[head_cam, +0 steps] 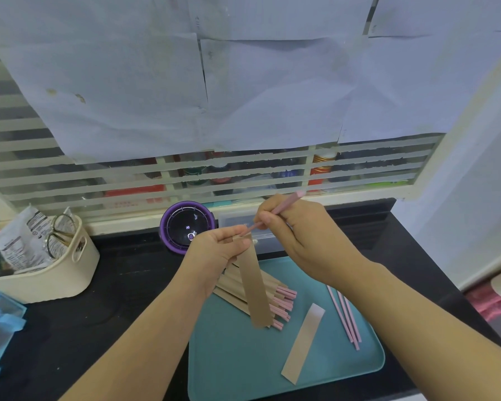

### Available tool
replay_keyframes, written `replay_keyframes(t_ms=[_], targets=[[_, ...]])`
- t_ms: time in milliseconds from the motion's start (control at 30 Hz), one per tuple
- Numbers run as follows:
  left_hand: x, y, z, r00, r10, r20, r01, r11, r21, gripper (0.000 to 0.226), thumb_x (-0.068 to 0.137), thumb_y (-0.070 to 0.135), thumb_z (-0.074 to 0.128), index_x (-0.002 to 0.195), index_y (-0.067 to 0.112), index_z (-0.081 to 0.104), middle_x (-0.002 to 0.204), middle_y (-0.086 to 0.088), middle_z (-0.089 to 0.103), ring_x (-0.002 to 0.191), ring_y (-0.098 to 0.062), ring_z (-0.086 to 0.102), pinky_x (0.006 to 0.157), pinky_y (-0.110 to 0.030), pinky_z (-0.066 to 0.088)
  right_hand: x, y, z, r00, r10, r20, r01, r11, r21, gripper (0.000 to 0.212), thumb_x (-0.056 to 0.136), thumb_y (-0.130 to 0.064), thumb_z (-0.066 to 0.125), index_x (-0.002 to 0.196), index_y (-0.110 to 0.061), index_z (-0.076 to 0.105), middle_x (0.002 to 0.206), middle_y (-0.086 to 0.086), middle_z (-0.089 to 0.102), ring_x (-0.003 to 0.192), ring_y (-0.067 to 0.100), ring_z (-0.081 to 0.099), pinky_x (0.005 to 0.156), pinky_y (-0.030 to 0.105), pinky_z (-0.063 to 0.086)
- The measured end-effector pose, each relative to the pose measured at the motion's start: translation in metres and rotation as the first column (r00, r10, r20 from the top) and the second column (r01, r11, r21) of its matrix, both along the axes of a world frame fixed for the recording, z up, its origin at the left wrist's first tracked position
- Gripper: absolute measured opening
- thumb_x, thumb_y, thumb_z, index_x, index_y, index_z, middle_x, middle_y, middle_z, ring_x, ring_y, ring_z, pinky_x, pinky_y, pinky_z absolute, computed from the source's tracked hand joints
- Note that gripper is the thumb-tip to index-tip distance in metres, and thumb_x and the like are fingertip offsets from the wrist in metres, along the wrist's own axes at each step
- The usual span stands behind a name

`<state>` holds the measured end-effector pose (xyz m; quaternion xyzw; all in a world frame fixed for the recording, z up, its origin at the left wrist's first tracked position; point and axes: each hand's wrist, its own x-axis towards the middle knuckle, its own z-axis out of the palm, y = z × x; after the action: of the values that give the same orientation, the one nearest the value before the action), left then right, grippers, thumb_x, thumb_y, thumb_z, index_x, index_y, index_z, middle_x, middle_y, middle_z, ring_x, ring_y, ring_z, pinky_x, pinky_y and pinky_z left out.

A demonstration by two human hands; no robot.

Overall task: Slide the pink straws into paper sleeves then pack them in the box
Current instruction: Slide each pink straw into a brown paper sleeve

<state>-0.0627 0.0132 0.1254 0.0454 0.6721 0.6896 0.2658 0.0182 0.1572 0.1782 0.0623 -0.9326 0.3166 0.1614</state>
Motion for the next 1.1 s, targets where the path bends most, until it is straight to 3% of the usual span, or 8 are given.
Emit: replay_keyframes(t_ms=[167,367,733,967,1100], targets=[[-0.001,-0.001,-0.003,0.998,-0.033,-0.056,0.027,0.995,-0.092,0.024,0.081,0.0,0.069,0.095,0.019,0.07,0.097,-0.009,0.074,0.097,-0.024,0.068,0.094,-0.036,0.052,-0.001,0.002,0.003,1.0,0.02,0.01,-0.02,0.999,0.024,0.027,0.099,-0.027,0.036,0.093,-0.015,0.06,0.081,-0.005,0.06,0.076,0.009,0.055,0.072,0.024,0.046],[0.0,0.001,-0.004,0.995,-0.076,-0.066,0.066,0.988,-0.137,0.025,0.08,0.0,0.07,0.096,0.02,0.069,0.097,-0.007,0.073,0.099,-0.023,0.067,0.094,-0.037,0.052,-0.001,0.003,0.005,0.998,0.006,0.064,-0.009,0.999,0.041,0.031,0.1,-0.028,0.036,0.094,-0.01,0.061,0.083,0.001,0.062,0.079,0.015,0.058,0.076,0.034,0.049],[-0.001,0.003,-0.009,0.992,-0.107,-0.067,0.094,0.979,-0.178,0.026,0.079,0.002,0.071,0.091,0.025,0.071,0.099,-0.009,0.073,0.099,-0.023,0.067,0.093,-0.036,0.053,0.0,0.002,0.007,0.992,0.012,0.126,-0.022,0.997,0.075,0.031,0.1,-0.027,0.036,0.092,-0.009,0.06,0.084,0.004,0.061,0.079,0.017,0.056,0.077,0.037,0.048],[-0.002,0.003,-0.008,0.975,-0.17,-0.143,0.129,0.958,-0.257,0.031,0.078,0.004,0.073,0.09,0.032,0.069,0.096,0.001,0.073,0.095,-0.015,0.067,0.094,-0.038,0.052,-0.005,0.006,0.004,0.994,-0.01,0.113,0.013,1.0,-0.026,0.031,0.098,-0.03,0.038,0.092,-0.011,0.062,0.082,0.004,0.064,0.079,0.017,0.061,0.077,0.04,0.05],[-0.003,0.003,-0.007,0.968,-0.173,-0.182,0.119,0.954,-0.276,0.03,0.078,0.004,0.074,0.089,0.032,0.07,0.096,-0.004,0.073,0.096,-0.022,0.067,0.094,-0.043,0.052,-0.008,0.012,0.005,0.998,-0.056,0.042,0.061,0.99,-0.126,0.027,0.098,-0.03,0.039,0.088,-0.018,0.06,0.078,-0.002,0.064,0.077,0.013,0.062,0.075,0.038,0.053]])
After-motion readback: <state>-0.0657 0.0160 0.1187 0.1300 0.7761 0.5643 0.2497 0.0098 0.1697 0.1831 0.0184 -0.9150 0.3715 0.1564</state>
